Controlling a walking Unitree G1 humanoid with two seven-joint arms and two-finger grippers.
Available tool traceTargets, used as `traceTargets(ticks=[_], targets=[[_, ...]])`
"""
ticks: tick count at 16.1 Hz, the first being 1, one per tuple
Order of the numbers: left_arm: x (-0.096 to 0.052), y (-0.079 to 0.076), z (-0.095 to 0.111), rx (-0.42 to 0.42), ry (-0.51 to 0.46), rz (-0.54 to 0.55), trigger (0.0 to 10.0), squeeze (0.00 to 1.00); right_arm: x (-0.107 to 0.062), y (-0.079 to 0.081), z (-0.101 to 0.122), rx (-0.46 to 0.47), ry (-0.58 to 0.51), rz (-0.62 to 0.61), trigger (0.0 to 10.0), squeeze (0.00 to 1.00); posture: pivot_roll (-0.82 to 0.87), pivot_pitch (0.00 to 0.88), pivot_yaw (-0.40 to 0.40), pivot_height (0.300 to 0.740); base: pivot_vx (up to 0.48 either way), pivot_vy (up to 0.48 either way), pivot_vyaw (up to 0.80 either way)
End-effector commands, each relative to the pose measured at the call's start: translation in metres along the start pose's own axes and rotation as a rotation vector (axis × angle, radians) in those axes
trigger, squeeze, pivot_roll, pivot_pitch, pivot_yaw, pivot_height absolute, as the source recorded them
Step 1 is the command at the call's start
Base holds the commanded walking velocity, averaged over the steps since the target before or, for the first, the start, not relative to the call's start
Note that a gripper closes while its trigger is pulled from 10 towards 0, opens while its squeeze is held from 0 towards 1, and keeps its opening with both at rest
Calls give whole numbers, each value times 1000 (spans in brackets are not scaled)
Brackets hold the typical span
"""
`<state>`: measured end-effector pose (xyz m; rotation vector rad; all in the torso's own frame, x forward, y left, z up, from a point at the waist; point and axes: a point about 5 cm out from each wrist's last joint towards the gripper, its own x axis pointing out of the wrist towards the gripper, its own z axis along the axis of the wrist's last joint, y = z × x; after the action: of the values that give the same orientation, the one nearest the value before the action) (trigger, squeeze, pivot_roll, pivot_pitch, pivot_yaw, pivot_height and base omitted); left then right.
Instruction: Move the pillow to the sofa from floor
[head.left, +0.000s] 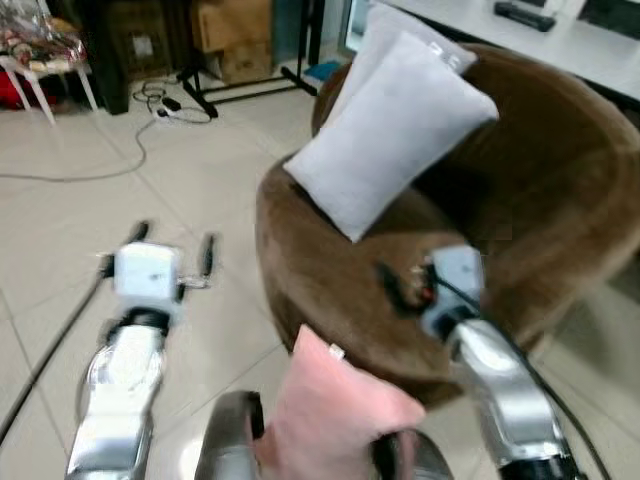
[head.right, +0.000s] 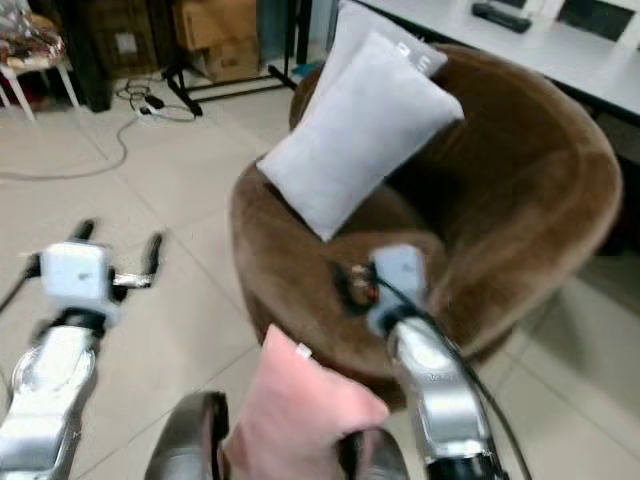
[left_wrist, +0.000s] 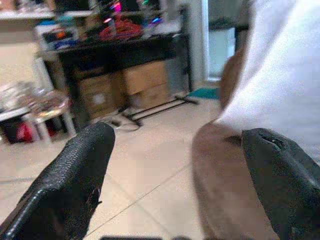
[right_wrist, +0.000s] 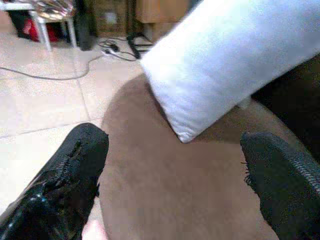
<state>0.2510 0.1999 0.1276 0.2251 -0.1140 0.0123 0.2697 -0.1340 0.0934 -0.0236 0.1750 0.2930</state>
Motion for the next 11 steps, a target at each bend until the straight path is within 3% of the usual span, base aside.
traceTargets(ticks=[1,4,11], targets=[[2,-14,2,-17,-8,-41,10000,576,-8,-19,-8,-9,35,-61,10000,0,72,0,-69,566,0,0,0],[1,-15,2,-13,-5,-46,10000,569,-9,-18,-11,-4,59,-31,10000,0,71,0,-69,566,0,0,0],[-3,-18,-3,-5,20,-72,10000,573,-8,-14,-16,-52,97,61,10000,0,68,0,-67,491,0,0,0]])
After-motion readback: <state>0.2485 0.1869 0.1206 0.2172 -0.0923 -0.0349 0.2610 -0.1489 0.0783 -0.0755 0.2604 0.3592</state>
